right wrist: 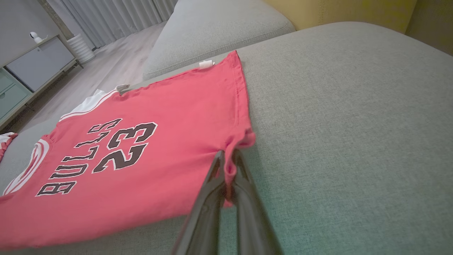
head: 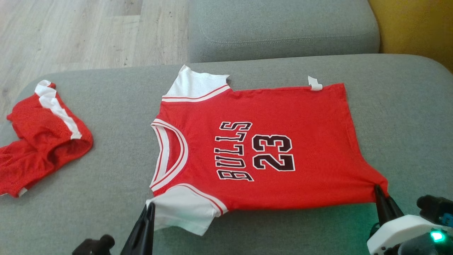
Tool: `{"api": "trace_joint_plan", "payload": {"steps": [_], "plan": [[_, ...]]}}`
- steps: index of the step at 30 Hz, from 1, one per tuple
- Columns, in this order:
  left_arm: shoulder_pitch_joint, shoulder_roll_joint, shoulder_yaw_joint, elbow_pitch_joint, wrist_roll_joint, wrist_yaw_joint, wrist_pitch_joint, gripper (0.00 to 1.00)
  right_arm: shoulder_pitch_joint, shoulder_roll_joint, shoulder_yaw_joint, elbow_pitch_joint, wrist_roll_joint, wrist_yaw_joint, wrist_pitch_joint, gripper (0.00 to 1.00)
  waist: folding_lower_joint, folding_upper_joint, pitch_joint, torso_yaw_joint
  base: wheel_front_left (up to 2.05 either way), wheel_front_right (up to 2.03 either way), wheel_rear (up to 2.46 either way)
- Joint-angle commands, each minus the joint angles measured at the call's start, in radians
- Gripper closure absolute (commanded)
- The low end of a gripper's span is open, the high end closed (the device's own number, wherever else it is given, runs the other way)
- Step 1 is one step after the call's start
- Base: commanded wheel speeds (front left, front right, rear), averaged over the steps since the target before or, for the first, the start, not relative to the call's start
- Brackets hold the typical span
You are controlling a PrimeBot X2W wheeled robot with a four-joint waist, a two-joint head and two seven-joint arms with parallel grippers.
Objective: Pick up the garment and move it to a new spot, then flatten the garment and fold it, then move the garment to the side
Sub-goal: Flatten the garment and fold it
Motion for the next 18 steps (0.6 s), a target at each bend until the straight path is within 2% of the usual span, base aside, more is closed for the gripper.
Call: {"api": "trace_joint_plan", "payload": {"steps": [1, 9, 18], "plan": [[-0.071, 0.003, 0.032, -0.019, 0.002, -0.009, -0.002, 1.0, -0.041, -0.009, 0.019, -0.039, -0.007, 0.008, 0.003, 1.0, 0.0, -0.0001, 0.002, -0.001, 0.0, 0.0, 0.0], [-0.147, -0.003, 0.025, 0.041, -0.002, -0.04, 0.025, 1.0, -0.093, -0.009, 0.03, -0.006, -0.001, 0.008, 0.06, 1.0, 0.0, -0.0001, 0.024, -0.014, 0.0, 0.0, 0.0], [-0.432, -0.009, 0.003, 0.2, 0.037, -0.126, 0.113, 1.0, -0.269, -0.009, 0.029, 0.112, 0.015, 0.008, 0.131, 1.0, 0.0, -0.0001, 0.08, -0.03, 0.0, 0.0, 0.0]]}}
